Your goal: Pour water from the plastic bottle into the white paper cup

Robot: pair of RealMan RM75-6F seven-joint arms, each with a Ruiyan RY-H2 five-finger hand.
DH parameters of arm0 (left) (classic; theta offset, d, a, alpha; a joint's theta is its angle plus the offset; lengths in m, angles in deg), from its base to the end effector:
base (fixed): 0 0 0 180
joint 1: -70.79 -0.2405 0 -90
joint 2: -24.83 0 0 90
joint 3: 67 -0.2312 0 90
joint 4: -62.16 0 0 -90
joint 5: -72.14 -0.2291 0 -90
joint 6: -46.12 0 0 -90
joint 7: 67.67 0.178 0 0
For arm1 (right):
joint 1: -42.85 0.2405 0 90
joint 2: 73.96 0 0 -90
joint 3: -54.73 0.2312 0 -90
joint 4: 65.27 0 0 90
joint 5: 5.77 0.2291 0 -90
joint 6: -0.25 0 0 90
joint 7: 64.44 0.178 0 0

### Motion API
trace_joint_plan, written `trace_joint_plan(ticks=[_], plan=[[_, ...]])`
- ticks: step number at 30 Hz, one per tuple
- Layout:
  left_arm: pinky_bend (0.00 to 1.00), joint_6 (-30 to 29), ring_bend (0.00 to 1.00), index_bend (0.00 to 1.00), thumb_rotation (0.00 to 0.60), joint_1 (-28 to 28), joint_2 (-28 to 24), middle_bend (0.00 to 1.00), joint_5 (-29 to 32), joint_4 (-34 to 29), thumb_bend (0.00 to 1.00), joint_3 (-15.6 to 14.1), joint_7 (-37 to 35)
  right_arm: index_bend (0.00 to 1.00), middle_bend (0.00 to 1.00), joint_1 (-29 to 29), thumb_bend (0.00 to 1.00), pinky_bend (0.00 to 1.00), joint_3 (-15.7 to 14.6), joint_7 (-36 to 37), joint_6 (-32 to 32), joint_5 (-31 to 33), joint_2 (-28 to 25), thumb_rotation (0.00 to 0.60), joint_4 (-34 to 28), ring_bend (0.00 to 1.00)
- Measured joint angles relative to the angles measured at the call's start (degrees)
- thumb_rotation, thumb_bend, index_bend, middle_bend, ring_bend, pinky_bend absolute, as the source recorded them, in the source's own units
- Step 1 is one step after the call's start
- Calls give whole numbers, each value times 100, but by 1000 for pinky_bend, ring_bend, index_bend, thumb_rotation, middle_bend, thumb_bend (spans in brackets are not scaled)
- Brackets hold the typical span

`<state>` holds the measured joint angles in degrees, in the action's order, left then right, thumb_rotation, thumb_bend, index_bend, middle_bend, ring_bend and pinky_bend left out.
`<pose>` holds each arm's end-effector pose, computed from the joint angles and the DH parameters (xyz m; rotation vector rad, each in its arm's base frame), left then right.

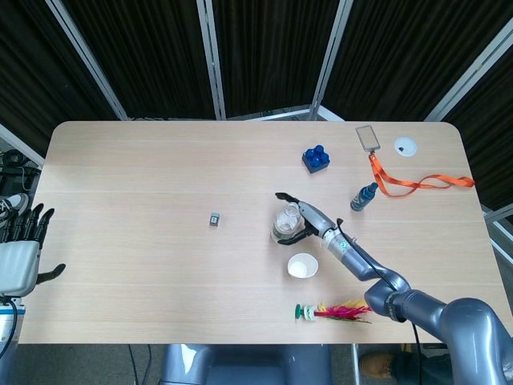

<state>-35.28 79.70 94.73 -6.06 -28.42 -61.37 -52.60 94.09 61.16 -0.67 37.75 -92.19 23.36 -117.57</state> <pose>-0.2958 0.2453 0.1080 -1.3874 -0.8018 -0.7382 -0.1566 -0.4183 -0.0912 1.6564 -1.9079 1.1726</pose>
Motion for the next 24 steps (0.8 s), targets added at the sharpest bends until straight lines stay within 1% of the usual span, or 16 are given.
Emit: trace_joint_plan(ticks=[4, 8, 11, 14, 17, 19, 20, 22, 24], plan=[[0, 9, 0, 0, 600, 6, -7, 0, 8, -4, 0, -3, -4, 44, 89, 17, 0, 0, 7, 48, 53, 27, 126, 600, 140, 28], [0, 5, 0, 0, 600, 8, -9, 0, 18, -1, 0, 3, -22, 94, 148, 15, 0, 18, 34, 67, 97, 94, 244, 600, 257, 86], [0, 2, 0, 0, 600, 11, -16, 0, 24, 1, 0, 9, -40, 152, 224, 7, 0, 70, 80, 68, 148, 164, 317, 600, 316, 153], [0, -2, 0, 0, 600, 11, -24, 0, 19, -7, 0, 1, -52, 256, 312, -12, 0, 143, 130, -24, 209, 237, 388, 600, 382, 226], [0, -14, 0, 0, 600, 8, -29, 0, 9, -15, 0, -4, -59, 365, 410, -47, 1, 263, 193, -170, 305, 328, 476, 600, 459, 319], [0, -23, 0, 0, 600, 5, -31, 0, 4, -20, 0, -7, -61, 426, 465, -85, 37, 331, 256, -273, 395, 414, 549, 600, 509, 374], [0, -25, 0, 0, 600, 4, -32, 0, 4, -21, 0, -10, -60, 443, 482, -104, 62, 349, 282, -308, 432, 449, 575, 600, 524, 390], [0, -24, 0, 0, 600, 3, -34, 0, 2, -29, 0, -18, -60, 486, 525, -147, 155, 389, 323, -368, 479, 506, 612, 600, 535, 432], [0, -28, 0, 0, 600, 1, -39, 0, -4, -39, 0, -23, -61, 503, 542, -162, 238, 406, 327, -369, 473, 522, 611, 600, 517, 449]])
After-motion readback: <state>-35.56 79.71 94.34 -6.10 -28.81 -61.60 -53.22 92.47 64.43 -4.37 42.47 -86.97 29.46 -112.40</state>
